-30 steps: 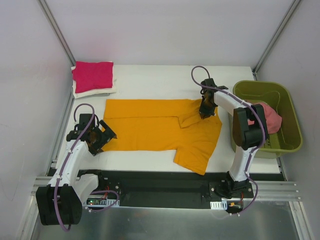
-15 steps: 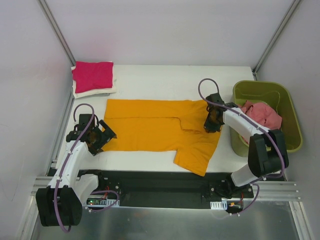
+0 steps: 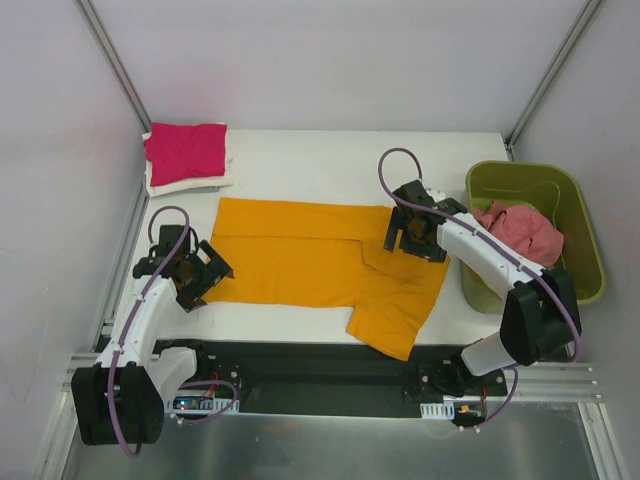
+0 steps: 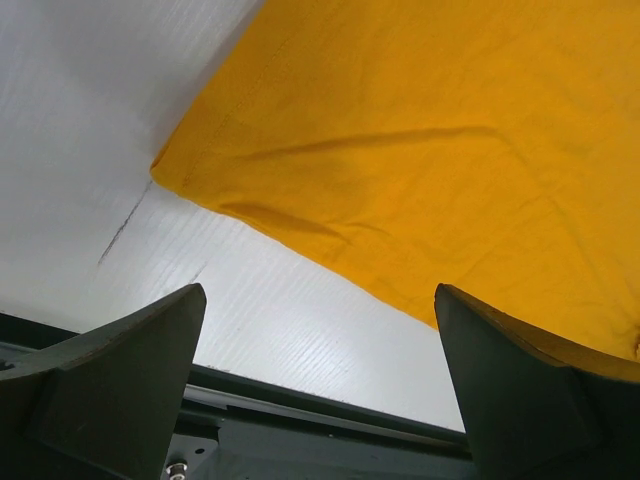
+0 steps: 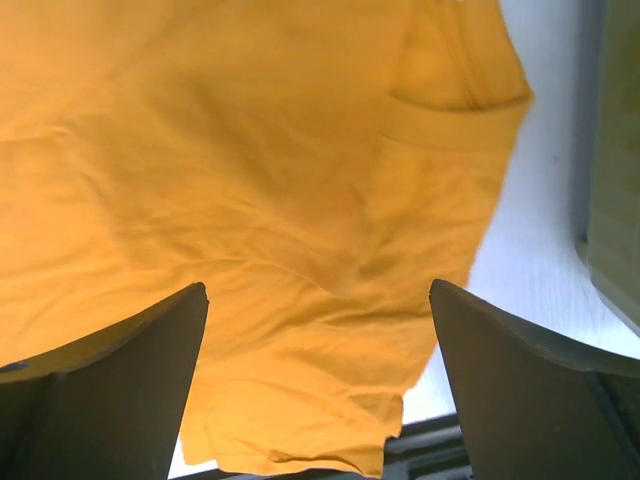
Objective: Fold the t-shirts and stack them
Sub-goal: Fold the tshirt
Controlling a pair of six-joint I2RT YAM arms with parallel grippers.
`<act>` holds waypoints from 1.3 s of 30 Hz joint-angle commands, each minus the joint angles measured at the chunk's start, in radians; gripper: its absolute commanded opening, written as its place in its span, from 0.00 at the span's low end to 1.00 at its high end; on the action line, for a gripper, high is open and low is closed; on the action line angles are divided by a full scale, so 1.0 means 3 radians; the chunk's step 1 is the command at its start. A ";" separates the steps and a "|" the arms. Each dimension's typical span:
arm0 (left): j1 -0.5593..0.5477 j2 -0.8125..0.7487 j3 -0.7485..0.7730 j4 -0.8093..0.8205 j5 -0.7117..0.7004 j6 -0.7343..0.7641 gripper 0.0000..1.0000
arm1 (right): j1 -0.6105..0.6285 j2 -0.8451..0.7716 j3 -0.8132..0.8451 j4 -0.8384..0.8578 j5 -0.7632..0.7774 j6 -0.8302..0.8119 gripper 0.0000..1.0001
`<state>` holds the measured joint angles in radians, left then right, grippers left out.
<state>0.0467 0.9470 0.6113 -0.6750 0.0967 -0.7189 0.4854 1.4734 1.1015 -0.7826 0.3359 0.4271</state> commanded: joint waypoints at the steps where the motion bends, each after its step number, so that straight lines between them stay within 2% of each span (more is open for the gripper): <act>1: -0.0002 0.0207 0.0283 0.0071 0.0127 -0.0048 0.99 | 0.0003 0.0247 0.0326 0.0312 -0.0331 -0.0416 0.98; 6: -0.0008 0.0575 0.0462 0.0424 0.0404 -0.0053 0.99 | -0.0140 0.0692 0.0526 0.0354 -0.0552 -0.0360 0.98; 11: -0.0038 0.1173 0.0749 0.0660 0.0470 -0.0022 0.99 | -0.0258 0.0963 0.0506 0.0374 -0.0506 -0.0344 0.98; 17: -0.0043 0.1853 0.1040 0.0726 0.0389 0.0065 0.99 | -0.0381 0.1290 0.0577 0.0584 -0.0741 -0.0483 0.98; 25: -0.0028 0.2416 0.1367 0.0721 0.0164 0.0095 0.99 | -0.0570 0.1827 0.1159 0.0553 -0.0884 -0.0580 0.97; 28: -0.0028 0.2488 0.1475 0.0701 0.0184 0.0085 0.99 | -0.0621 0.1915 0.1359 0.0507 -0.0915 -0.0646 0.97; 32: -0.0023 0.2351 0.1485 0.0685 0.0240 0.0070 0.99 | -0.0626 0.1732 0.1365 0.0507 -0.0976 -0.0748 0.97; 35: -0.0028 0.2055 0.1363 0.0624 0.0266 0.0075 0.99 | -0.0606 0.1395 0.1238 0.0558 -0.1017 -0.0866 0.98; 39: -0.0023 0.1366 0.0965 0.0486 0.0103 0.0009 0.99 | -0.0493 0.0862 0.0956 0.0645 -0.1048 -0.1009 0.98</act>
<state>0.0448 1.5658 0.9855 -0.4595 0.1734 -0.7139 0.3054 1.9526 1.4387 -0.6174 0.0463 0.1886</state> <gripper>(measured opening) 0.993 0.980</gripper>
